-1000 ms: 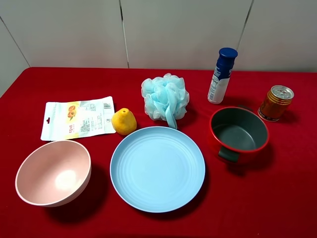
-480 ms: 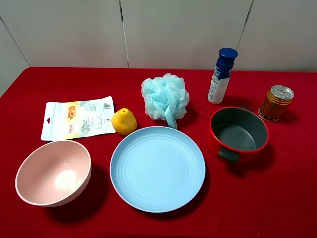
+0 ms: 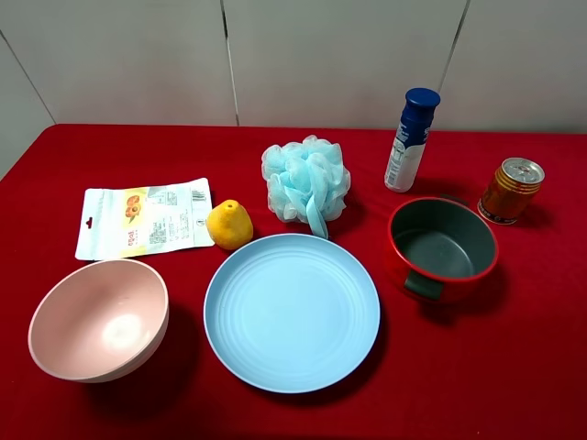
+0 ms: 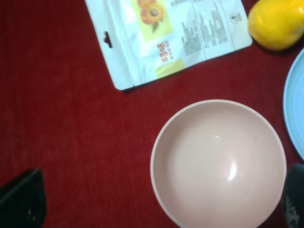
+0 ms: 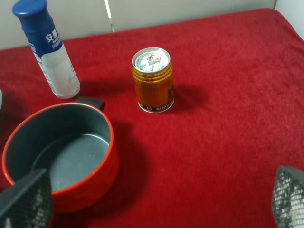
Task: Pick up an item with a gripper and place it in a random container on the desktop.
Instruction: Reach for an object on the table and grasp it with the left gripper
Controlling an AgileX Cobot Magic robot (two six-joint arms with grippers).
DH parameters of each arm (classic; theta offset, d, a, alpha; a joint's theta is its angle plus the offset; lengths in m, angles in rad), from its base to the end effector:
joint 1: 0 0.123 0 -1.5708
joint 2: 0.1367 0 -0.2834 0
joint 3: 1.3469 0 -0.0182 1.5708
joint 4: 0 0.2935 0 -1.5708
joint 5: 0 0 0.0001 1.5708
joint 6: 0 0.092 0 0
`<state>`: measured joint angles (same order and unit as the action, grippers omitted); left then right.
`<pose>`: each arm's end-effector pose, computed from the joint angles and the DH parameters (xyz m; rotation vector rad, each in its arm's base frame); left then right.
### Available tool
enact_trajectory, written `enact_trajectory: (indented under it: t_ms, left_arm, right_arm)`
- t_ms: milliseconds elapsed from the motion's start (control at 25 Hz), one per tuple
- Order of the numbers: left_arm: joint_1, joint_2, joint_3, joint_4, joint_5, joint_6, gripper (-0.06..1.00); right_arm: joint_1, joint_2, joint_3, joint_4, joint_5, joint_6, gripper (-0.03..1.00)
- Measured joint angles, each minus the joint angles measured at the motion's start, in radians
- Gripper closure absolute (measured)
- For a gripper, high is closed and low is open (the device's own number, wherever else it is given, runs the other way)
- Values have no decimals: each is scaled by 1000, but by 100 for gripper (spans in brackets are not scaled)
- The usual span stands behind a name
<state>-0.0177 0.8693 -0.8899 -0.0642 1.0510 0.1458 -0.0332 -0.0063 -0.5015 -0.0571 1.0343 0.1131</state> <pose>0.1920 -0.0085 0.3377 0.1878 2.5042 -0.0307 0.0348 -0.0057 0.3003 0.1488 2.0033 -0.0169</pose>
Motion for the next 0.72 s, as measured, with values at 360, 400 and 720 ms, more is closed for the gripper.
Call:
enact_trajectory:
  t_ms: [360, 400, 720]
  left_arm:
    - [-120, 293, -140, -6, -1, 21, -4]
    - [-137, 317, -155, -6, -1, 21, -4]
    - [-268, 510, -271, 20, -3, -54, -4]
  right_arm:
    - [0, 0, 0, 0, 0, 0, 28]
    - [0, 0, 0, 0, 0, 0, 28]
    - [0, 0, 0, 0, -1, 0, 28]
